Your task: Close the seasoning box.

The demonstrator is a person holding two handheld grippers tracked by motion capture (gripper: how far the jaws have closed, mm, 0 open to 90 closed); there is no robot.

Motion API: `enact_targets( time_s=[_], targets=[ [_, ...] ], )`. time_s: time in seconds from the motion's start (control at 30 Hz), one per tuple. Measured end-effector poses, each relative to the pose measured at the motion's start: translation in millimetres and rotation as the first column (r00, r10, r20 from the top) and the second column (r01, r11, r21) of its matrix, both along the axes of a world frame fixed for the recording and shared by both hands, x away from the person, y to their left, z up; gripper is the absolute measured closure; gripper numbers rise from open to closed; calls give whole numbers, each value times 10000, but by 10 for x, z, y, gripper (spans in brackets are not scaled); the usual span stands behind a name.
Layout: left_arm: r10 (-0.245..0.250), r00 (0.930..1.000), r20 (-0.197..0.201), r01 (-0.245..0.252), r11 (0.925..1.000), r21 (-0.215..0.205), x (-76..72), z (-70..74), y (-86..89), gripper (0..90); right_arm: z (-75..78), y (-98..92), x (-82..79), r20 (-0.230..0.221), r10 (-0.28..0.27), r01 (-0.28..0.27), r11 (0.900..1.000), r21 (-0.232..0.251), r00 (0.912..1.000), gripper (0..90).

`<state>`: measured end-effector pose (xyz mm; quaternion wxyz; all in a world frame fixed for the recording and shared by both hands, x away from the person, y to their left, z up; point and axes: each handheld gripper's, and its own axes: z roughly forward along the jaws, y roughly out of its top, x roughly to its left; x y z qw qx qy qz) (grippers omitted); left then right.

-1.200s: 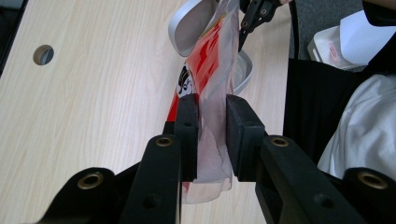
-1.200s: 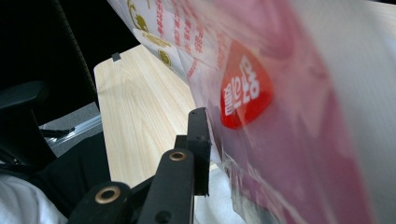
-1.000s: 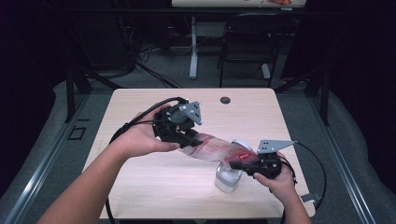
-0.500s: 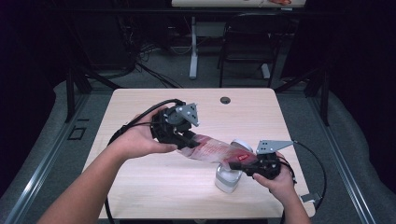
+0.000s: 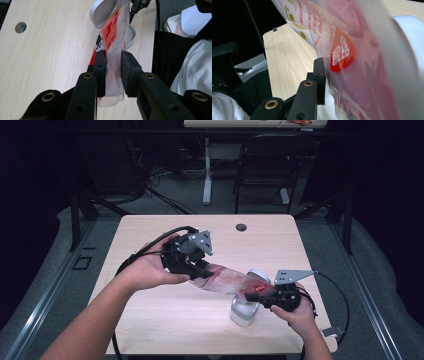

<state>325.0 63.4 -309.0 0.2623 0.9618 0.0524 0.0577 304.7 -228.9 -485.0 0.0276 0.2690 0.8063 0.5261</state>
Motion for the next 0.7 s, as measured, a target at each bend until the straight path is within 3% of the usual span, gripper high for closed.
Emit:
enact_targets(
  time_s=[0.7],
  targets=[
    [-28,9999,129,27,9999,117,-21,38,-38,760,-18,0,11,-89,63,-62,9999,93,9999,828]
  ],
)
